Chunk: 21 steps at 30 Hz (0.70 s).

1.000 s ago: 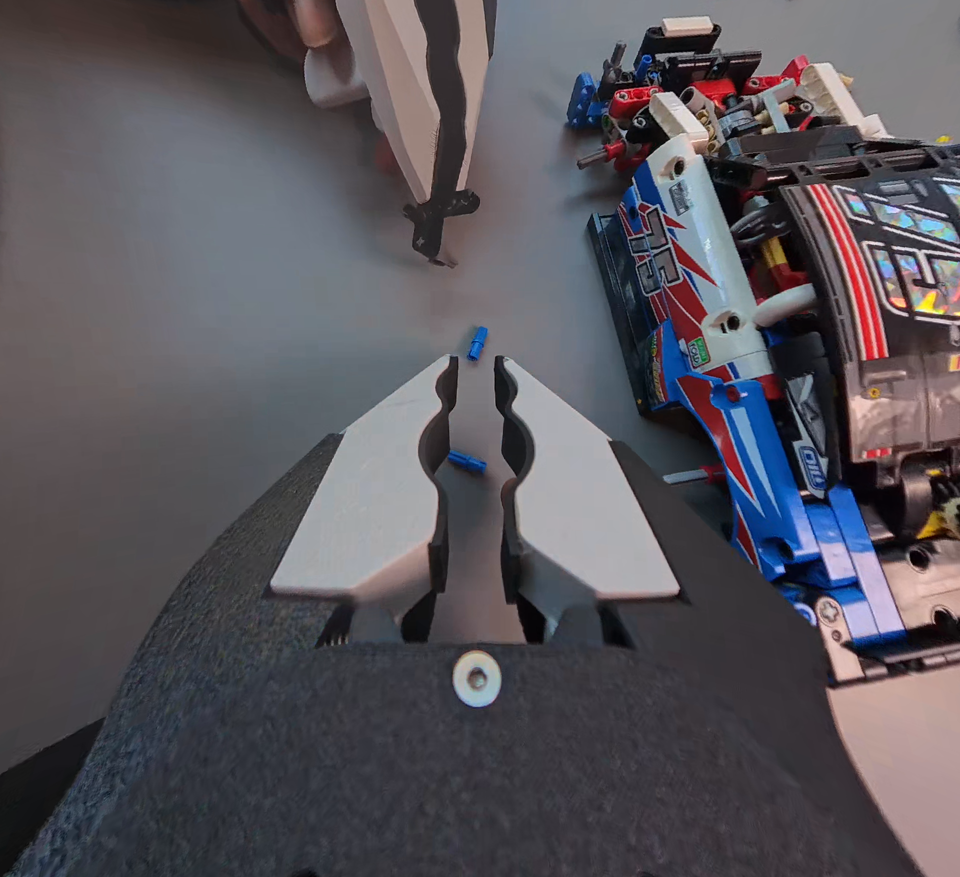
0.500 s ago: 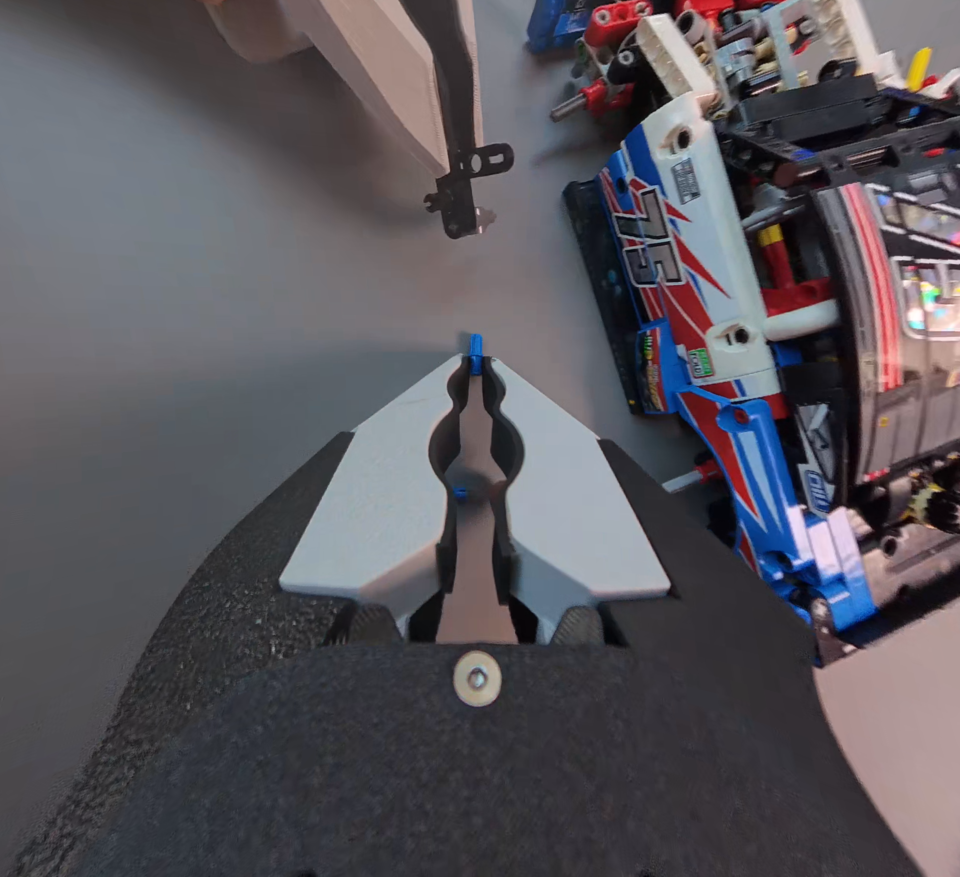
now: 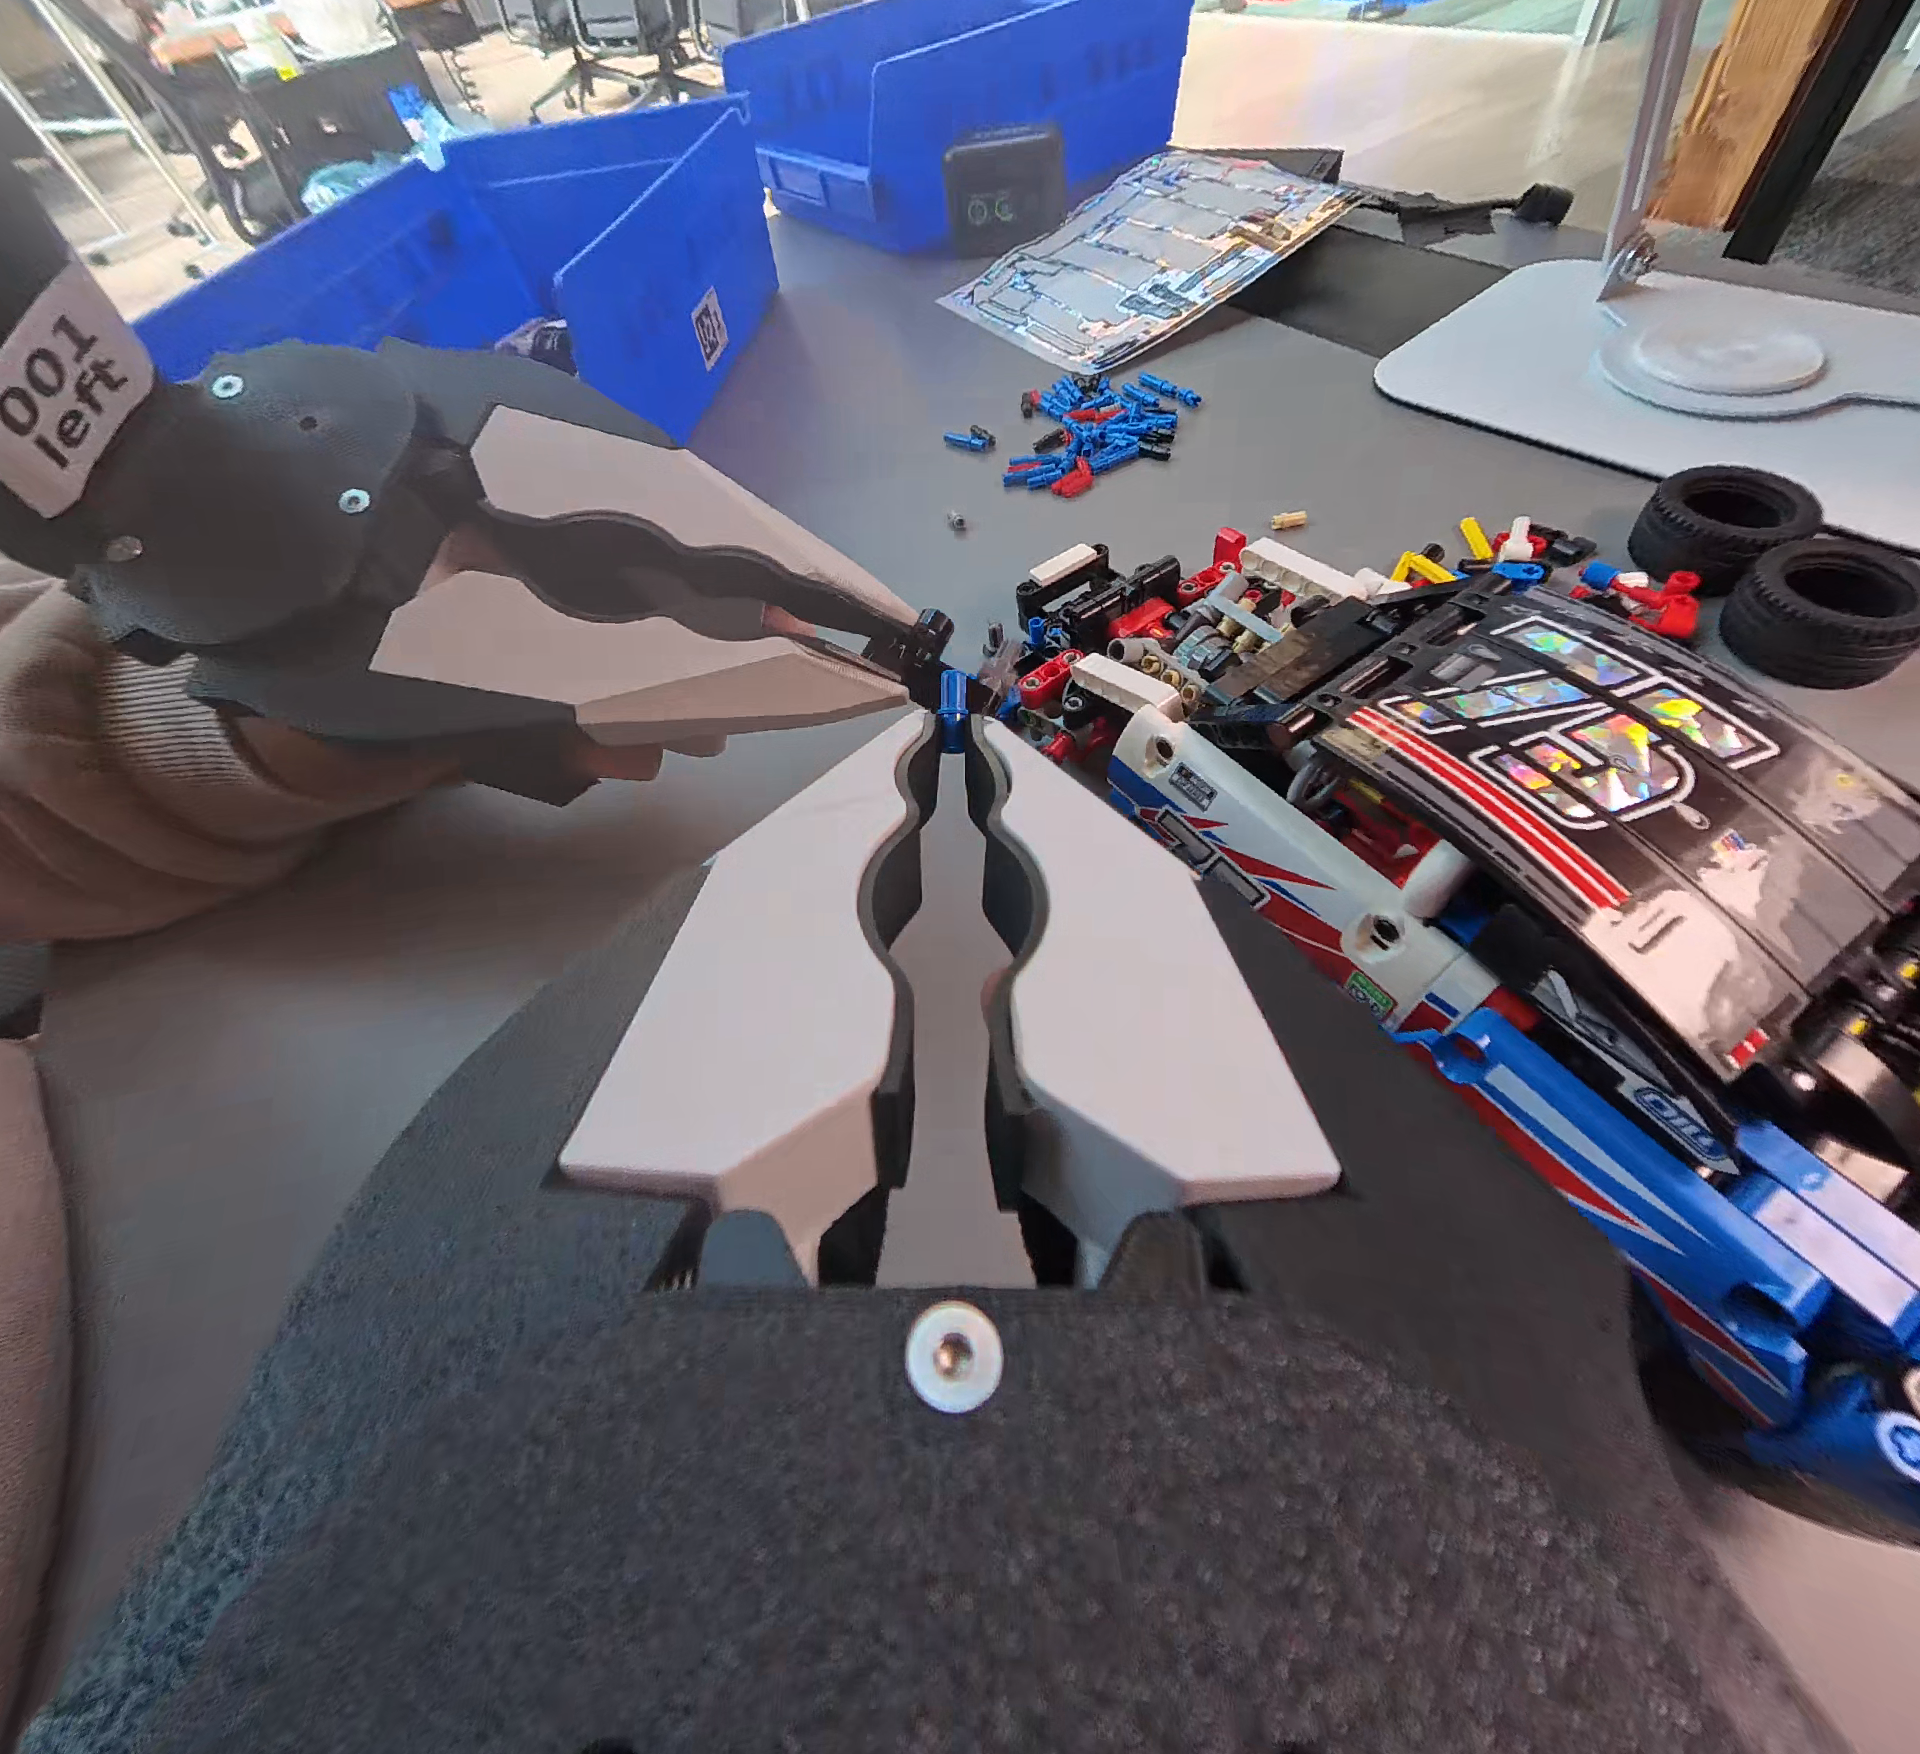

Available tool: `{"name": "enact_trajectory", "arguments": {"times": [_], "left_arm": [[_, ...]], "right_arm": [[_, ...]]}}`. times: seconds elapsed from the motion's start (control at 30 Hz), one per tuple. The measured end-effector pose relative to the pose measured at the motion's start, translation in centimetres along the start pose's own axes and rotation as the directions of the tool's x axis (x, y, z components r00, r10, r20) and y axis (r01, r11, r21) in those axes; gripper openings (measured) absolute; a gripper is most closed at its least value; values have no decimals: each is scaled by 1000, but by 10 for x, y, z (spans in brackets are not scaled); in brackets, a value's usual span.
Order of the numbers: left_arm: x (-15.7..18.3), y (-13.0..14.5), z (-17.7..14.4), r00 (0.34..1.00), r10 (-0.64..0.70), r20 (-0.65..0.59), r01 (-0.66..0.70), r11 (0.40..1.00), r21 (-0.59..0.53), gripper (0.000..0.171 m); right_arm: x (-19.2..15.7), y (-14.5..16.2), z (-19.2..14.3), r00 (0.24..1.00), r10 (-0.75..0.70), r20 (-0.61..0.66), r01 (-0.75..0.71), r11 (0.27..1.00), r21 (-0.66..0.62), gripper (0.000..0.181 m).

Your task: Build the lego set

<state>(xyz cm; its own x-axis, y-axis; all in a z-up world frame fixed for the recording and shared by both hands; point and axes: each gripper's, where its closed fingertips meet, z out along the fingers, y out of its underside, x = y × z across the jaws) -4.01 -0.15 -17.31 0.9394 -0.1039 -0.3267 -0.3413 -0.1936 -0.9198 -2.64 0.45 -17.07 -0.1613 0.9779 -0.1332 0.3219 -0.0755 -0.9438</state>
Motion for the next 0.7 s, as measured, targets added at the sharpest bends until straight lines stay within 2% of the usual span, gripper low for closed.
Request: {"name": "enact_trajectory", "arguments": {"times": [0.1, 0.3, 0.5, 0.7], "left_arm": [[-4, -7, -2, 991, 111, 69, -113, 993, 25, 7], [1, -11, 0, 952, 278, 128, -281, 960, 10, 7], [3, -13, 2, 935, 323, 147, -328, 945, 10, 7], [4, -18, 0, 940, 308, 147, -317, 947, 45, 6]], "right_arm": [[-2, -4, -1, 996, -75, -45, 76, 997, 14, 2], [-10, -11, -2, 995, -82, -61, 84, 996, 42, 2], [-6, -12, -6, 996, -41, -73, 44, 998, 40, 2], [-6, -11, -7, 999, 20, -46, -18, 999, 51, 2]]}}
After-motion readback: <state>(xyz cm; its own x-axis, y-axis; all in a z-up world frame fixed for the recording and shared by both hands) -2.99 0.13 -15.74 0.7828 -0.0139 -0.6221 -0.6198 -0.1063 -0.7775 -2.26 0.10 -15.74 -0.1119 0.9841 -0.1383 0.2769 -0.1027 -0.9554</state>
